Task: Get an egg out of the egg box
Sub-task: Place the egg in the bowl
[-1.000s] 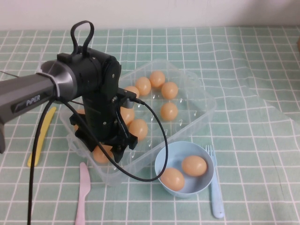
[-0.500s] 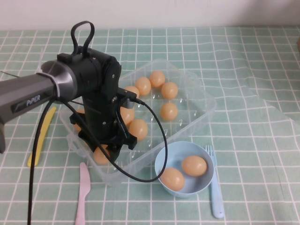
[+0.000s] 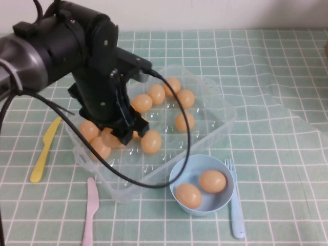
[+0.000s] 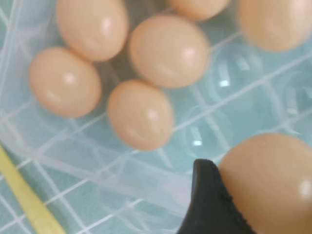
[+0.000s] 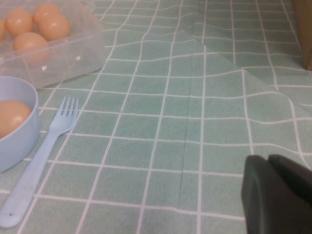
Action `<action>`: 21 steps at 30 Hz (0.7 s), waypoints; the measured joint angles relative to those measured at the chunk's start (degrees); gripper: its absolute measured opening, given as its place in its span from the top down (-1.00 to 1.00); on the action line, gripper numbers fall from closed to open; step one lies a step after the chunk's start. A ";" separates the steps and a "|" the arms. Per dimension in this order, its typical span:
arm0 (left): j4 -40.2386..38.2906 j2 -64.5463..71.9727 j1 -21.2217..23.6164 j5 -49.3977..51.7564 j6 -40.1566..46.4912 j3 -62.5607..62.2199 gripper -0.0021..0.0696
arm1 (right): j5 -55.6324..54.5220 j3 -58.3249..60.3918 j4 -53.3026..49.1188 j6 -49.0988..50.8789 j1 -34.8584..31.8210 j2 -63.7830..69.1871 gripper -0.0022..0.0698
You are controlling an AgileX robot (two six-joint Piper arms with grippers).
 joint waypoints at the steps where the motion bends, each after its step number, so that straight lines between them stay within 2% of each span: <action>1: 0.00 -0.47 -0.84 0.25 0.45 0.00 -0.06 | 0.00 0.00 0.00 0.00 0.00 0.00 0.99; 3: -0.28 -1.02 -3.41 0.36 0.95 0.00 -0.06 | 0.00 0.00 -0.14 -2.78 -0.04 0.00 0.99; 10: -2.65 1.04 -11.69 -2.21 1.30 -2.21 -0.06 | 0.00 0.00 -0.01 -0.64 -0.04 0.00 0.99; 21: -6.64 7.87 -15.97 -2.44 2.61 -7.20 -0.06 | 0.00 0.00 -0.01 -0.47 -0.04 -0.07 0.99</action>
